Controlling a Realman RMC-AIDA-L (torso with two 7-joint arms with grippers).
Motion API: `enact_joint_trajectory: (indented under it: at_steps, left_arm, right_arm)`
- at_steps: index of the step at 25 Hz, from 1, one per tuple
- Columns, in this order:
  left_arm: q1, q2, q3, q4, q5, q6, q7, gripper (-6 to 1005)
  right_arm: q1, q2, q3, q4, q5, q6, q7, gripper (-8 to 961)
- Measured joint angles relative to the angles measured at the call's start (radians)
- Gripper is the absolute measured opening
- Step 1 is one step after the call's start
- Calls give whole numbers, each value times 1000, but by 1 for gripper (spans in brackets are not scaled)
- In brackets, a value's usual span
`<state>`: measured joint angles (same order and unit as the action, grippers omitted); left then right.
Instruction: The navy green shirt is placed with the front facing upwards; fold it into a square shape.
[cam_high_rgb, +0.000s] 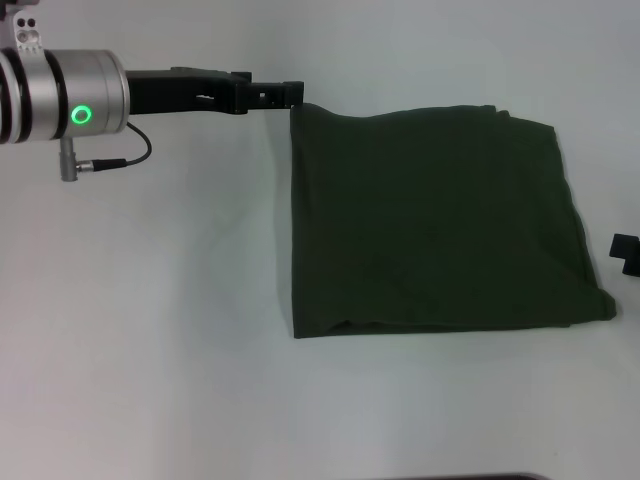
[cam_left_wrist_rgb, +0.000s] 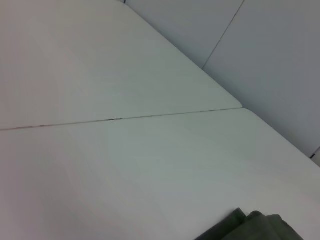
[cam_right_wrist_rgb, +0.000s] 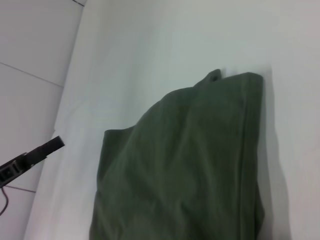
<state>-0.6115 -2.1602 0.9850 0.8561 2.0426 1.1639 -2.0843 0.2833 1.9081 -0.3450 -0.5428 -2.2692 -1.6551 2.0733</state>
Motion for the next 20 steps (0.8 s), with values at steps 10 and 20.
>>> enact_joint_trajectory:
  at_steps: [10,20]
  left_arm:
    - [7,0,-3,-2,-1,-1,17,900]
    - [16,2,-12,-3,-1,-3,28,896]
  right_arm:
    - [36,25,-4,27,-26,55,-2,777]
    - [52,38,-5,29,-48,84,0,778]
